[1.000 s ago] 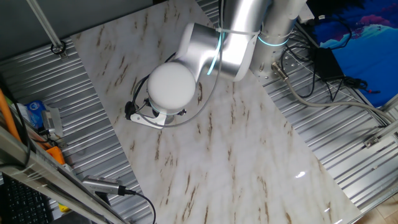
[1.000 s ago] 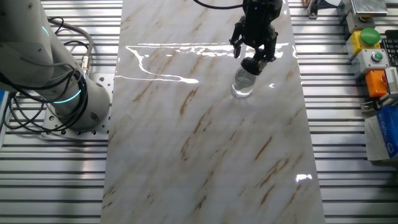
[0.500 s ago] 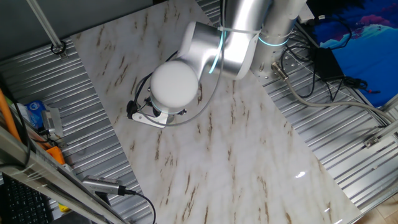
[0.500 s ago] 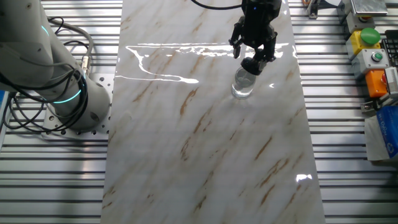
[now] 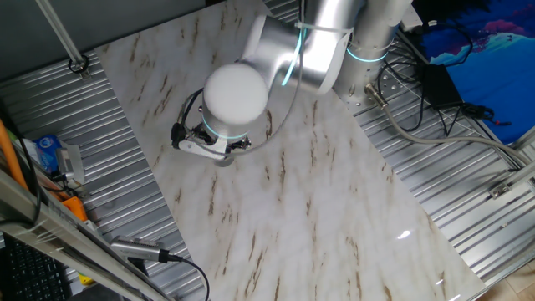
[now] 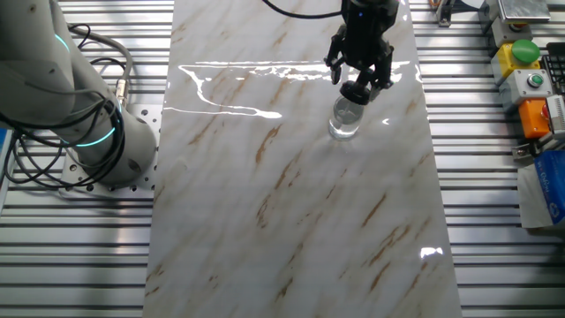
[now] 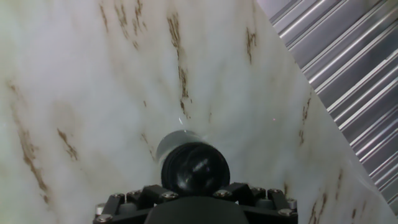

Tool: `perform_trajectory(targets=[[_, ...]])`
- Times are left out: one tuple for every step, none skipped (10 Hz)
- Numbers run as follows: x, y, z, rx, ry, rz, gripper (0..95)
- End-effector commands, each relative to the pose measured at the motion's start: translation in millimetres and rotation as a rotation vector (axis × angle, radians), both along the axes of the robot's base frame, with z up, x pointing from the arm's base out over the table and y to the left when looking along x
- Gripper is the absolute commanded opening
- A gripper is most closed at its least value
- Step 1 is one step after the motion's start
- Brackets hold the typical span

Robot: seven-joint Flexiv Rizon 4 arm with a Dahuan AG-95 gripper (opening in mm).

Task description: Unscrew the lid from the jar

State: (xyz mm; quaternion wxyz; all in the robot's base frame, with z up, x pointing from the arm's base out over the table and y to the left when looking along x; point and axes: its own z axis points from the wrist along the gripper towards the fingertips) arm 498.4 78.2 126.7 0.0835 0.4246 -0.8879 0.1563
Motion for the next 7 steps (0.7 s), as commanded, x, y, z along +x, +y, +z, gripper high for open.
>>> perform_trajectory(targets=[[-0.2,-0.3,4.2,0.020,0.008,0.011,95.0],[-2.5,-2.1,10.4,0.042,0.012,0.019,95.0],[-4.0,-3.1,14.0,0.050,0.016,0.026,95.0],[-7.6,-5.7,21.9,0.067,0.022,0.043,95.0],[-11.3,-11.3,30.0,0.092,0.027,0.057,95.0],[-13.3,-20.5,40.3,0.119,0.038,0.075,95.0],[-14.2,-29.3,49.8,0.129,0.049,0.099,95.0]])
